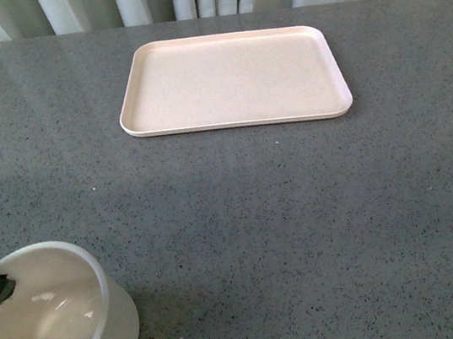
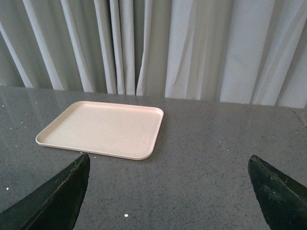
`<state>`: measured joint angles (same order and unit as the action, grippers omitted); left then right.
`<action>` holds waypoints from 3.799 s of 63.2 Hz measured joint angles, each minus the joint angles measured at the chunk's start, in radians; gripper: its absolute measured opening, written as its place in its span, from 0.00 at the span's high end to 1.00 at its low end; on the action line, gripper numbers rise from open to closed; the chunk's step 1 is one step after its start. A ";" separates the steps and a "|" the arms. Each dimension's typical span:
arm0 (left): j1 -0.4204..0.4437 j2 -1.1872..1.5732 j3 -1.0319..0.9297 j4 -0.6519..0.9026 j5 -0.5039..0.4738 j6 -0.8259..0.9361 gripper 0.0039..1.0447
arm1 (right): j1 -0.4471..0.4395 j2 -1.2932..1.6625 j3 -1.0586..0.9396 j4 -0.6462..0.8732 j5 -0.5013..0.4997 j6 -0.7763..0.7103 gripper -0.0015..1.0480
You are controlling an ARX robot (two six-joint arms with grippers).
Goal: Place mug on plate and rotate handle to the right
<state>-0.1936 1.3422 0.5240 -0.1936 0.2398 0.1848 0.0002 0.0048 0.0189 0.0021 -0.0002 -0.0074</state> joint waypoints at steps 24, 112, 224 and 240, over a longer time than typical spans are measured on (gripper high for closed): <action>0.007 0.153 0.312 -0.076 -0.004 -0.014 0.98 | 0.000 0.000 0.000 0.000 0.000 0.000 0.09; -0.045 0.879 1.390 -0.516 0.017 -0.093 0.98 | 0.000 0.000 0.000 0.000 0.000 0.000 0.09; -0.138 1.282 1.888 -0.632 -0.016 -0.131 0.98 | 0.000 0.000 0.000 0.000 0.000 0.000 0.09; -0.145 1.282 1.863 -0.623 -0.007 -0.131 0.98 | 0.000 0.000 0.000 0.000 0.000 0.000 0.09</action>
<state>-0.3386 2.6244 2.3867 -0.8169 0.2325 0.0536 0.0002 0.0048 0.0189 0.0021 -0.0002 -0.0071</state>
